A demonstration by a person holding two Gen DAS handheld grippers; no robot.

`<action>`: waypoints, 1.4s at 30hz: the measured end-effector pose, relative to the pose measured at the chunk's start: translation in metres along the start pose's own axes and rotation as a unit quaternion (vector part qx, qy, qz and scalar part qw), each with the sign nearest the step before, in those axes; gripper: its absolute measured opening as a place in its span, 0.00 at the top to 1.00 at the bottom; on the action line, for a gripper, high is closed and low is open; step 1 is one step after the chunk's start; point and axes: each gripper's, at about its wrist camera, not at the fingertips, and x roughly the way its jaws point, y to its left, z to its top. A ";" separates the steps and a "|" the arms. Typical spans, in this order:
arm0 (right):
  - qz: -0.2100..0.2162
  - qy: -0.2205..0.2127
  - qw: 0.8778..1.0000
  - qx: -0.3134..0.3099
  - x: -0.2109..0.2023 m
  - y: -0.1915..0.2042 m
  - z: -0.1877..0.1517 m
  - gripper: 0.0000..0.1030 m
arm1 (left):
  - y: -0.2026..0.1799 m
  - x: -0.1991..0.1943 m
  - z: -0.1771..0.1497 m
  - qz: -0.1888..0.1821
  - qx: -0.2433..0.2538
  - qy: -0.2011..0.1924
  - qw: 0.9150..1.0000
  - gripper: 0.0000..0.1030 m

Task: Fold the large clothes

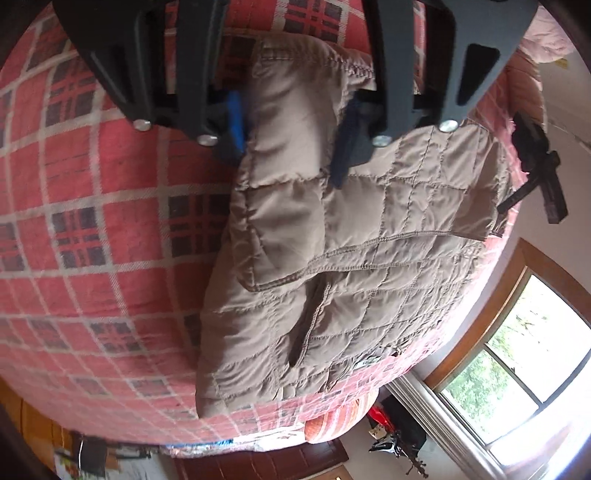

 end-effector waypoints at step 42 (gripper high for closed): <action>-0.028 -0.098 0.994 0.031 0.012 -0.007 0.184 0.91 | -0.008 0.059 0.177 0.020 -0.040 -0.131 0.990 0.96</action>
